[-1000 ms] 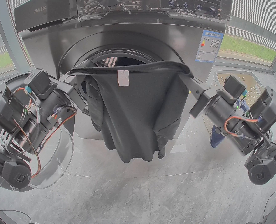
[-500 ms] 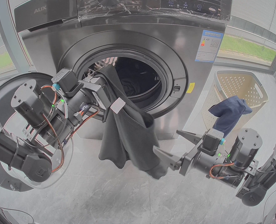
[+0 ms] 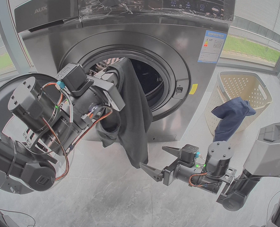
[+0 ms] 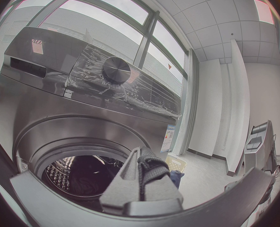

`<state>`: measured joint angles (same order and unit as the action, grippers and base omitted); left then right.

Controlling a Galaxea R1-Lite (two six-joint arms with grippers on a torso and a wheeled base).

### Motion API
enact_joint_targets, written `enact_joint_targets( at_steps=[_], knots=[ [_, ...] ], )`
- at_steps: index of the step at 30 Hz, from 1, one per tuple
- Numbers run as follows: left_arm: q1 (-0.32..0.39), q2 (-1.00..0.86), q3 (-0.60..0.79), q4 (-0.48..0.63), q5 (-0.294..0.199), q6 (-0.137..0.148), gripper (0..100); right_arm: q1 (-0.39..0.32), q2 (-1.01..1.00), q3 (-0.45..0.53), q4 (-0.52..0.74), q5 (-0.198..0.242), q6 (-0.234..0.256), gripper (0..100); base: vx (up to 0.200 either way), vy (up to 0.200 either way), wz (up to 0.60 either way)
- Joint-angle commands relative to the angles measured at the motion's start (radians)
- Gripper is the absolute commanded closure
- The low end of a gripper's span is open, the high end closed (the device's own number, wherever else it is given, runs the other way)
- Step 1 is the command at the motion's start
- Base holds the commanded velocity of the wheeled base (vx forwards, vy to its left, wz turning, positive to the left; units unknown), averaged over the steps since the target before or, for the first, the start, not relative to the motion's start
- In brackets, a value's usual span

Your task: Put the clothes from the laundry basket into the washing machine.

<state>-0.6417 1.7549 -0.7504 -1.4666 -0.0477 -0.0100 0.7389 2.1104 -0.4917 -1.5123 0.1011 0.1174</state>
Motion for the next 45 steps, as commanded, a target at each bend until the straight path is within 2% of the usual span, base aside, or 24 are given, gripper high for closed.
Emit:
enact_joint_targets(
  at_steps=[1,7,16,23,33,36,43,44,45],
  knots=[
    [-0.006,-0.020,0.006,0.000,0.000,-0.001,100,0.027,0.099,-0.125,0.003,-0.006,0.001,0,0.000,0.000,0.00],
    [-0.006,-0.018,0.006,0.002,0.000,-0.001,100,0.020,0.148,-0.263,0.018,-0.032,-0.001,0,0.000,0.000,0.00],
    [-0.007,-0.020,0.005,0.002,0.000,-0.001,100,0.010,0.194,-0.320,0.031,-0.035,-0.002,0,0.000,0.000,0.00],
    [-0.019,-0.052,0.019,0.008,-0.009,-0.001,100,-0.050,0.273,-0.427,0.043,-0.035,-0.012,0,0.000,0.000,0.00],
    [-0.019,-0.058,0.043,-0.003,-0.008,-0.004,100,-0.050,0.370,-0.576,0.032,-0.007,-0.027,0,0.000,0.000,0.00],
    [-0.019,-0.058,0.052,-0.006,-0.009,-0.004,100,-0.050,0.370,-0.607,0.032,0.005,-0.027,0,0.000,0.000,0.00],
    [-0.019,-0.066,0.057,-0.006,-0.009,-0.007,100,-0.052,0.384,-0.645,0.032,0.003,-0.028,0,0.000,0.000,0.00],
    [-0.016,-0.066,0.059,-0.006,-0.009,-0.008,100,-0.052,0.385,-0.645,0.024,0.002,-0.028,100,0.000,0.000,0.00],
    [-0.015,-0.066,0.060,-0.006,-0.009,-0.007,100,-0.052,0.387,-0.645,0.023,0.002,-0.028,100,0.000,0.000,0.00]
  ],
)
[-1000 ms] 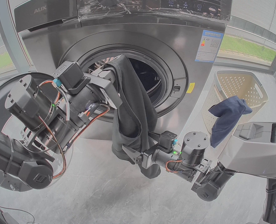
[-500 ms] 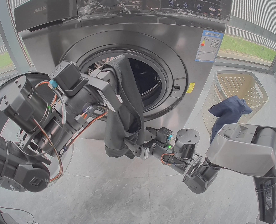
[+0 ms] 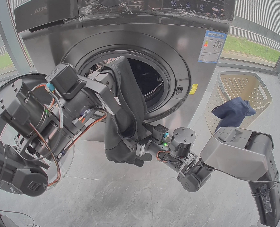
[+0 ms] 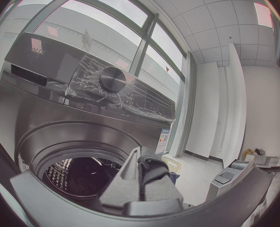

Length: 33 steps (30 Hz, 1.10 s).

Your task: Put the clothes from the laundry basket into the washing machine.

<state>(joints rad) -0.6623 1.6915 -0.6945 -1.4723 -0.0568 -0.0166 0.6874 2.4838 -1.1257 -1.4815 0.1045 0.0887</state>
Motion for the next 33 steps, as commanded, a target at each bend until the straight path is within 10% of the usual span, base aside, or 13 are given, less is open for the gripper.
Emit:
enact_joint_targets(
  at_steps=[1,18,25,33],
  knots=[
    [0.010,-0.001,0.007,-0.002,-0.001,-0.002,100,0.001,0.017,-0.009,-0.020,-0.002,-0.003,100,0.000,0.000,0.00],
    [0.156,-0.007,0.199,0.000,-0.014,-0.003,100,-0.109,-0.158,0.081,-0.028,-0.009,-0.001,100,0.000,0.000,0.00],
    [0.230,0.066,0.449,-0.005,-0.176,0.015,100,-0.063,-0.252,0.141,-0.042,-0.019,0.009,100,0.000,0.000,0.00],
    [0.268,0.255,0.454,-0.082,-0.190,0.023,100,0.017,-0.273,0.138,-0.025,-0.060,0.014,100,0.000,0.000,0.00]
  ],
)
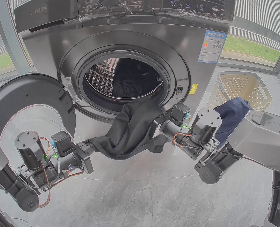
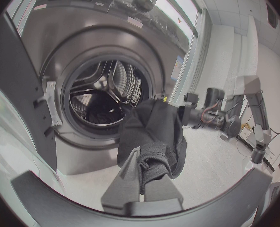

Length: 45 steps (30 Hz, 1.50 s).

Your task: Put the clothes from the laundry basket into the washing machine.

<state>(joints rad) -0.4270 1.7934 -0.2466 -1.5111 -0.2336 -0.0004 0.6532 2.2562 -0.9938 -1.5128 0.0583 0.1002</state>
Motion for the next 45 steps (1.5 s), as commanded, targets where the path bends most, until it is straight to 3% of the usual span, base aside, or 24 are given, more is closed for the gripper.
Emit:
enact_joint_targets(
  at_steps=[1,8,9,17,21,22,23,26,30,43,45],
  knots=[
    [0.033,0.164,0.001,-0.043,-0.012,0.008,100,0.056,-0.047,0.004,0.006,-0.014,0.003,100,0.000,0.000,0.00],
    [0.033,0.258,-0.030,-0.043,-0.007,0.017,100,0.063,-0.053,0.009,0.005,-0.014,0.009,100,0.000,0.000,0.00],
    [0.033,0.262,-0.030,-0.044,-0.007,0.019,0,0.063,-0.053,0.007,0.005,-0.017,0.009,100,0.000,0.000,0.00],
    [0.001,0.253,0.027,-0.044,-0.015,0.023,0,0.062,-0.052,-0.006,0.006,-0.018,0.009,100,0.000,0.000,0.00],
    [-0.030,0.262,0.090,-0.044,-0.033,0.066,0,0.054,-0.055,-0.022,0.011,-0.018,0.009,100,0.000,0.000,0.00],
    [-0.030,0.262,0.090,-0.044,-0.033,0.066,0,0.054,-0.055,-0.022,0.011,-0.018,0.009,100,0.000,0.000,0.00],
    [-0.039,0.264,0.118,-0.044,-0.056,0.083,0,0.049,-0.055,-0.042,0.022,-0.020,0.009,100,0.000,0.000,0.00],
    [-0.049,0.264,0.139,-0.044,-0.073,0.091,0,0.048,-0.058,-0.051,0.031,-0.021,0.009,100,0.000,0.000,0.00],
    [-0.068,0.267,0.205,-0.044,-0.124,0.143,0,0.052,-0.064,-0.052,0.031,-0.021,0.009,100,0.000,0.000,0.00],
    [-0.072,0.271,-0.106,-0.043,-0.067,0.122,0,0.074,-0.038,-0.046,0.037,-0.041,0.013,100,0.000,0.000,0.00],
    [-0.076,0.287,-0.152,-0.043,-0.041,0.096,0,0.074,-0.037,-0.046,0.037,-0.041,0.013,100,0.000,0.000,0.00]
  ],
)
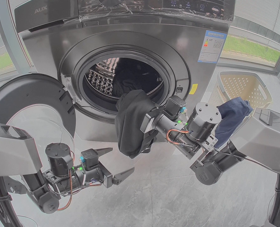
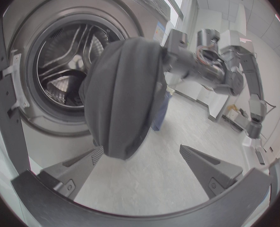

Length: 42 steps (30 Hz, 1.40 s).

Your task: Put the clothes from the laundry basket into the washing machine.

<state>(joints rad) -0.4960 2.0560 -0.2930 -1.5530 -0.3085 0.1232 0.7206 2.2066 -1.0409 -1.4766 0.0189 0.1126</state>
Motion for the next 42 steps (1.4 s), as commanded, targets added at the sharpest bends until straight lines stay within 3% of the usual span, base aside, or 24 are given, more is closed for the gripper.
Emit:
enact_joint_targets(
  at_steps=[1,3,9,17,24,30,31,36,37,42],
  knots=[
    [-0.010,0.027,-0.126,-0.001,0.046,-0.042,0,0.008,0.013,0.001,0.001,-0.002,0.001,100,0.000,0.000,0.00],
    [-0.013,0.029,-0.170,-0.002,0.065,-0.063,0,0.014,0.016,0.002,0.002,-0.004,-0.001,100,0.000,0.000,0.00],
    [-0.036,0.041,-0.226,-0.001,0.068,-0.079,0,0.016,0.022,-0.008,0.013,-0.007,-0.004,100,0.000,0.000,0.00],
    [-0.039,0.105,-0.278,-0.002,0.068,-0.120,0,0.037,0.019,-0.002,0.013,-0.022,-0.004,100,0.000,0.000,0.00],
    [-0.007,0.164,-0.336,-0.001,0.074,-0.120,0,0.062,-0.004,0.005,0.013,-0.040,-0.001,100,0.000,0.000,0.00],
    [0.013,0.202,-0.402,-0.001,0.104,-0.137,0,0.092,-0.015,0.030,0.012,-0.054,0.002,100,0.000,0.000,0.00],
    [0.013,0.207,-0.416,-0.001,0.108,-0.151,0,0.094,-0.015,0.030,0.012,-0.054,0.004,100,0.000,0.000,0.00],
    [0.010,0.210,-0.442,-0.001,0.128,-0.157,0,0.092,-0.016,0.028,0.010,-0.054,0.004,100,0.000,0.000,0.00],
    [0.011,0.213,-0.453,-0.001,0.131,-0.157,100,0.092,-0.021,0.030,0.010,-0.054,0.006,100,0.000,0.000,0.00],
    [0.013,0.216,-0.482,-0.001,0.137,-0.158,100,0.088,-0.022,0.031,0.006,-0.054,0.015,100,0.000,0.000,0.00]
  ],
)
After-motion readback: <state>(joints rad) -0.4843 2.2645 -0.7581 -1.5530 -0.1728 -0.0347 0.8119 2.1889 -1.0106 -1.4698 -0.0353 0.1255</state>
